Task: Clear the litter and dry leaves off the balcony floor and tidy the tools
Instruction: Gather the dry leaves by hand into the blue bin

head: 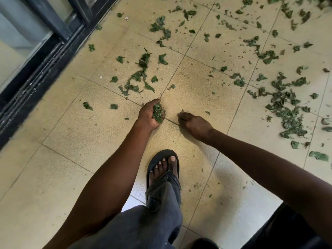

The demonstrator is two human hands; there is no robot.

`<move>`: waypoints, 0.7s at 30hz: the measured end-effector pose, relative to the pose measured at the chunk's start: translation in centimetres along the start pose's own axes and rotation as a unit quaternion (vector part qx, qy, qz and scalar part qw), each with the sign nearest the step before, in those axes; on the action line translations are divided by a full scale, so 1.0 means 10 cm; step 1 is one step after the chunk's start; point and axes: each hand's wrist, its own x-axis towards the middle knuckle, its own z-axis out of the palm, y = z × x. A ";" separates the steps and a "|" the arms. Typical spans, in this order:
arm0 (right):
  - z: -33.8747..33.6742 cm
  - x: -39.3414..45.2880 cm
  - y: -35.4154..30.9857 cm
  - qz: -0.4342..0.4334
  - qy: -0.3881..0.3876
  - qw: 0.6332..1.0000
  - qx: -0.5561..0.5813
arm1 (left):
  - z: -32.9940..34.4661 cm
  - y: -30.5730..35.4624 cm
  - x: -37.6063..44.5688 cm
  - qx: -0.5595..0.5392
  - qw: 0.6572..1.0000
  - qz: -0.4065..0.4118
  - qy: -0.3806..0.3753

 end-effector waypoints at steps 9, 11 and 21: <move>-0.46 0.17 0.19 0.483 0.243 0.720 0.434 | 0.12 -0.24 0.01 0.068 0.997 -0.028 -0.029; -0.52 0.25 0.04 0.497 0.233 0.658 0.516 | 0.20 -0.31 0.01 0.107 0.993 -0.012 -0.043; -0.63 0.25 -0.49 0.410 0.208 0.773 0.438 | 0.51 -0.52 0.01 0.106 0.986 -0.032 -0.122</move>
